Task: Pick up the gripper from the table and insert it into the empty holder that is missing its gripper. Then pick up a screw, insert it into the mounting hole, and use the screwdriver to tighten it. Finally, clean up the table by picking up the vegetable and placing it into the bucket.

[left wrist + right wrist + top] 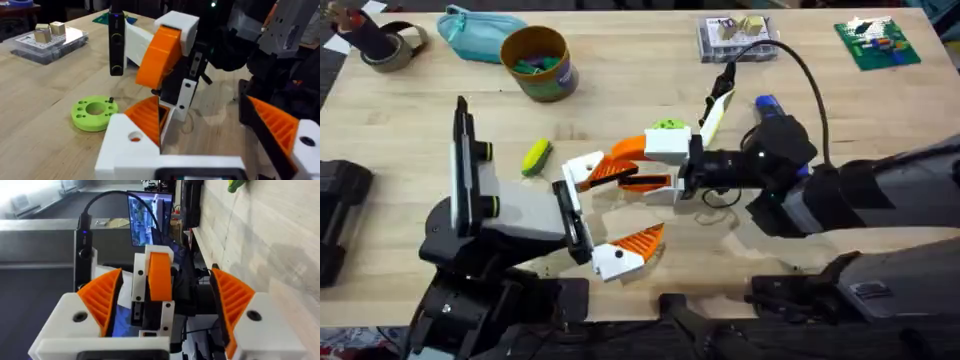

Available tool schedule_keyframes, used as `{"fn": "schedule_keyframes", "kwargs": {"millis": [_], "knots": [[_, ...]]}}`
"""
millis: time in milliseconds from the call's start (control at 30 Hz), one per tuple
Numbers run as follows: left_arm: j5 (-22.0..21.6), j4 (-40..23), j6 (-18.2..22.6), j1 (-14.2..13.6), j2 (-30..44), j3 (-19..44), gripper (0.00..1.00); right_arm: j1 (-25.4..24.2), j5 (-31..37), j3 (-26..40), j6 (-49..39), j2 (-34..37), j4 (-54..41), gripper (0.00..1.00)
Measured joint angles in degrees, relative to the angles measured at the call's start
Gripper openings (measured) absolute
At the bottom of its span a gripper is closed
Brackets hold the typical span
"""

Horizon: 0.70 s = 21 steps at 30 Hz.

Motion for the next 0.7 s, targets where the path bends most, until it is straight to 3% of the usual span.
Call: {"fn": "schedule_keyframes", "kwargs": {"millis": [700], "knots": [[0.0, 0.0, 0.0, 0.0, 0.0, 0.0, 0.986, -2.7, -0.1, 0.0, 0.0, 0.0, 0.0, 0.995]]}}
